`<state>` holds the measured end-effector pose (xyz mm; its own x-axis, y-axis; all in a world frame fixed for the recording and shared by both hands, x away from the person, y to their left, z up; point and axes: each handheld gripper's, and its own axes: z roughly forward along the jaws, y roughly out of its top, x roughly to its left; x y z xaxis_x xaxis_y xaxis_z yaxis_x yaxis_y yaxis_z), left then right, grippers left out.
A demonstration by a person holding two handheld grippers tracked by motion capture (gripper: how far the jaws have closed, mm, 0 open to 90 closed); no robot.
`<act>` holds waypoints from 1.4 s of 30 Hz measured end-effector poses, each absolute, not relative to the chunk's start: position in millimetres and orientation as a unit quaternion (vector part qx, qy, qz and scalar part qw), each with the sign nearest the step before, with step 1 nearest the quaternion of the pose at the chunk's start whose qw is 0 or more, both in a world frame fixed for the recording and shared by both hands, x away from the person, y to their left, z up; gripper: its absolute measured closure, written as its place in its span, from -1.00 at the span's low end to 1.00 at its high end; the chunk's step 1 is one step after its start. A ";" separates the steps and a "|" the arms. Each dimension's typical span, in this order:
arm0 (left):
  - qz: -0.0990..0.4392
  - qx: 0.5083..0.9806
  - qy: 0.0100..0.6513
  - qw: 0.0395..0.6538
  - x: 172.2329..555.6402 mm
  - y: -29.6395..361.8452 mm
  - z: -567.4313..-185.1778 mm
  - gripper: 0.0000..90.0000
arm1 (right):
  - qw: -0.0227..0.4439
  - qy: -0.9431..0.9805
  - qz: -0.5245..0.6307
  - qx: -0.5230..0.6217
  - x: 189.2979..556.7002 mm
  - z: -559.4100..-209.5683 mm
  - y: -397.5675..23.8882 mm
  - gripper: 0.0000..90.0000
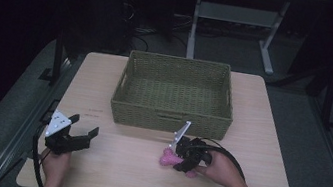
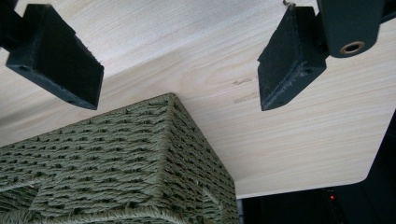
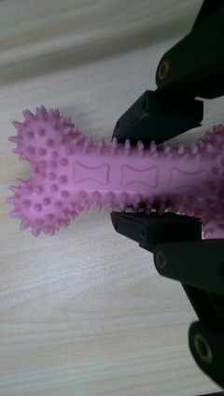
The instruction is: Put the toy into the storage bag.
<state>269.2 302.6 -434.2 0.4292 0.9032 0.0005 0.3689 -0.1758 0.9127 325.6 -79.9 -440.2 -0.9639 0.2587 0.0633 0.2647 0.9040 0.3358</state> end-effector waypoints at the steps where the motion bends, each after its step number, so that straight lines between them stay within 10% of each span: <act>1: 0.293 0.708 0.449 0.460 269.0 302.8 -433.9 -0.69 | 0.012 -0.976 -0.172 -0.132 325.9 -440.5 -79.7 0.25; 42: 0.292 0.708 0.451 0.458 268.9 303.4 -434.8 -0.69 | 0.034 -0.964 -0.233 -0.124 357.8 -378.7 -103.6 0.29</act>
<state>268.9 303.4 -434.8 0.4229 0.9062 -0.0002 0.3709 -0.1729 0.9124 357.8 -103.6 -378.7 -0.9669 0.2228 0.1243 0.2550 0.8604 0.4412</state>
